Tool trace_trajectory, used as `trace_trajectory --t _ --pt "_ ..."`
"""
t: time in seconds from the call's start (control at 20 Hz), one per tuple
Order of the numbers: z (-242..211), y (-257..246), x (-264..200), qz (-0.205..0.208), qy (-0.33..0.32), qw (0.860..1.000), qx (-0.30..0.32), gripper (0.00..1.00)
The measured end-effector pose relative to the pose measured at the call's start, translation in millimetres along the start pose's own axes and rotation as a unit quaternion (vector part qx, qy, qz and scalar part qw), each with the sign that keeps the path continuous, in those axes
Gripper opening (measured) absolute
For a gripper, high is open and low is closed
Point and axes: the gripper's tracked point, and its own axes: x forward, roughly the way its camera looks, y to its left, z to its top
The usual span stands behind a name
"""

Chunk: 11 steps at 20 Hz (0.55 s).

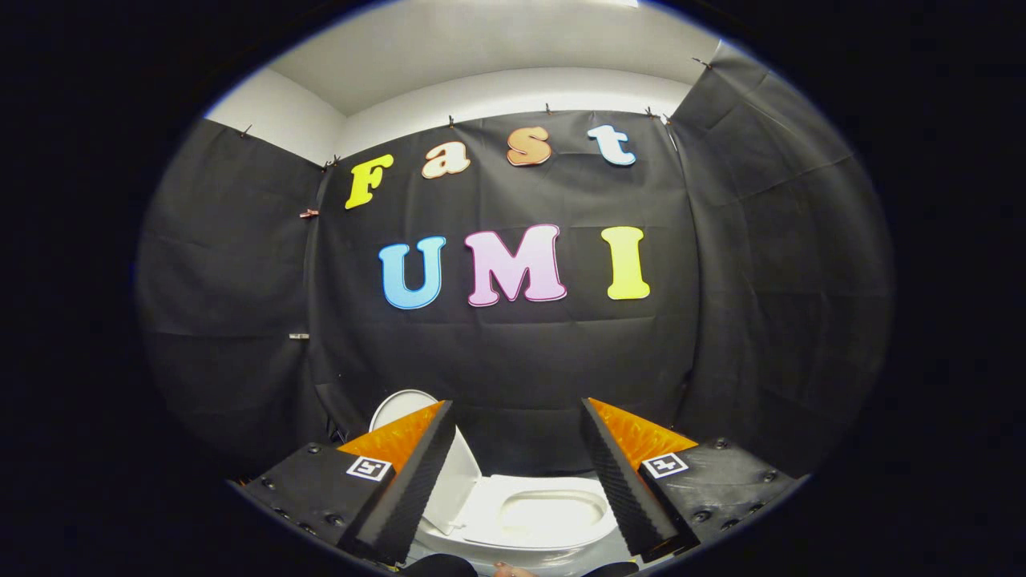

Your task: Open the toilet lid.

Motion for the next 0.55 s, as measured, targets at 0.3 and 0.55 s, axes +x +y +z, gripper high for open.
trace_trajectory --t 0.3,0.55 --pt "2.0 0.7 -1.4 0.001 -0.001 1.0 0.001 0.98" --pt "2.6 1.8 -3.4 0.002 -0.002 1.0 -0.002 0.98"
